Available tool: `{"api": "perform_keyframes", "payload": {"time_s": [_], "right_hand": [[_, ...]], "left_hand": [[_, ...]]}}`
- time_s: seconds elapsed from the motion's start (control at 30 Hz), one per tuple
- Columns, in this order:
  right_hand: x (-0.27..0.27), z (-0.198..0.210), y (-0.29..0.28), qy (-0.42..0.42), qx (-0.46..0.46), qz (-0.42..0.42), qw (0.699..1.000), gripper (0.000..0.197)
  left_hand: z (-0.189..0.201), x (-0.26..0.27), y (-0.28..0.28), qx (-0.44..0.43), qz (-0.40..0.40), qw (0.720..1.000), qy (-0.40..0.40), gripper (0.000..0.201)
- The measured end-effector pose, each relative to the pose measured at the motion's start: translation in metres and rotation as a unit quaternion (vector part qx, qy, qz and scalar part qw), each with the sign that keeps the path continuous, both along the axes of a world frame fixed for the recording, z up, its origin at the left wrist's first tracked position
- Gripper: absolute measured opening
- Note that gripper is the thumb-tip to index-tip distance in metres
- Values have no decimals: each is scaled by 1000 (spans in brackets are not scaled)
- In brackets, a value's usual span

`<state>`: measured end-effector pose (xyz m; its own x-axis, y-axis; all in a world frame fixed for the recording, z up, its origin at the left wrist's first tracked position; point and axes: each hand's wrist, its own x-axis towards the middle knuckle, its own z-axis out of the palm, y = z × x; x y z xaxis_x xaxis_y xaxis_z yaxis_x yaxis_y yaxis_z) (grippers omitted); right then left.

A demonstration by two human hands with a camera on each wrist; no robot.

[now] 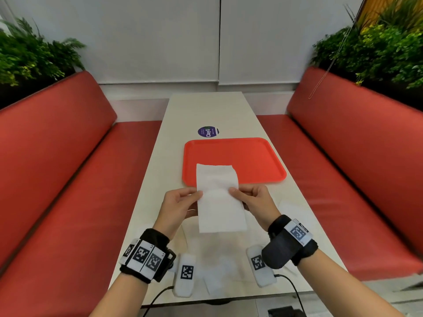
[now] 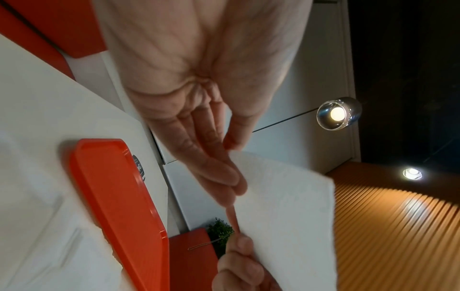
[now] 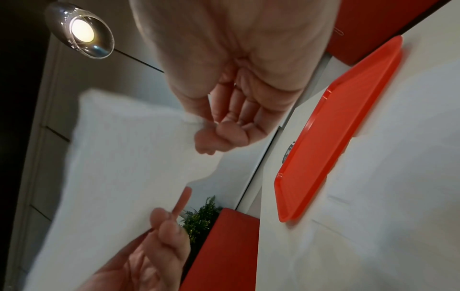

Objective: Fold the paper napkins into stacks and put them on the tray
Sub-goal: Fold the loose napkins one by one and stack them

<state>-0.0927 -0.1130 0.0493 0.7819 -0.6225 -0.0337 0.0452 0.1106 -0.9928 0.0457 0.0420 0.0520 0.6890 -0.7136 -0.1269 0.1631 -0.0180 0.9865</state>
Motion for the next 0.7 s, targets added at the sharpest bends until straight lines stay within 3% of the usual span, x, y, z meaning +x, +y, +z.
{"api": "perform_keyframes", "payload": {"time_s": [0.07, 0.2, 0.4, 0.47, 0.57, 0.7], "right_hand": [[0, -2, 1, -6, 6, 14, 1000, 35], [2, -2, -2, -22, 19, -2, 1000, 13], [4, 3, -3, -60, 19, -3, 998, 12], [5, 3, -4, -64, -8, -2, 998, 25], [9, 3, -6, -51, -28, 1, 998, 27], [8, 8, -4, -40, -34, 2, 999, 35]], "left_hand": [[1, -1, 2, -8, 4, 1000, -2, 19], [6, 1, 2, -37, 52, 998, 0, 16], [11, -5, -1, -54, 46, 998, 3, 22], [14, -5, 0, -54, 44, 998, -10, 28], [19, -4, 3, -60, 54, 997, -18, 28], [22, -4, 4, -58, 62, 995, -48, 8]]}}
